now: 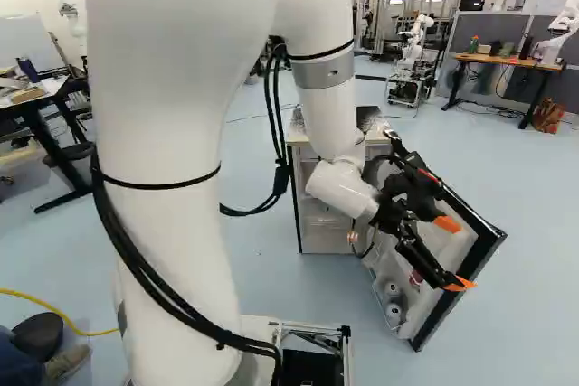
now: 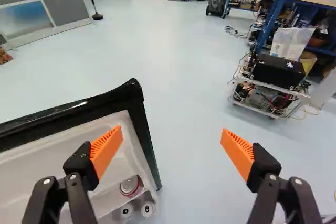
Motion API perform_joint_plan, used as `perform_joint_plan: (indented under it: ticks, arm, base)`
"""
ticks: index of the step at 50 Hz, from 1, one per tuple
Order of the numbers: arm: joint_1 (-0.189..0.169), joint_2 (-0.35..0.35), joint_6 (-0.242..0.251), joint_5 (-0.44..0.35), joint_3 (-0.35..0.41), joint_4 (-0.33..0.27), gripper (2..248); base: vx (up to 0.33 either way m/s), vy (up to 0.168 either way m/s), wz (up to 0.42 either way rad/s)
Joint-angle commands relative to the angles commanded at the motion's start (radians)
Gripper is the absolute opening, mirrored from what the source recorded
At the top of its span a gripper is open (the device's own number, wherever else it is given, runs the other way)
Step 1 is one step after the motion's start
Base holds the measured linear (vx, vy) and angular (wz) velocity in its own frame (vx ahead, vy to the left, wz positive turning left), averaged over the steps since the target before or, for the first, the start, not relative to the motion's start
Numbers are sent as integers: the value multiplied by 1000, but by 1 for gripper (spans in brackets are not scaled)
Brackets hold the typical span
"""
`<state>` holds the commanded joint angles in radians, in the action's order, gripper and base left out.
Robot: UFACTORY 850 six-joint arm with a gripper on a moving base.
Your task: Grab a drink from the fridge
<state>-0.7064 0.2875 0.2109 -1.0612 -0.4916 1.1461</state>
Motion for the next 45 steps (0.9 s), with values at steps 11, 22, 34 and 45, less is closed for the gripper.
perform_joint_plan:
  ticks: [11,22,34,45]
  arm:
    - [16,-54,0,0,70,-105,247]
    - [39,-110,0,0,139,-219,247]
    - [74,-165,0,0,204,-346,247]
    - [113,-212,0,0,256,-462,247]
  base:
    - [0,0,0]
    - [0,0,0]
    - [0,0,0]
    - [0,0,0]
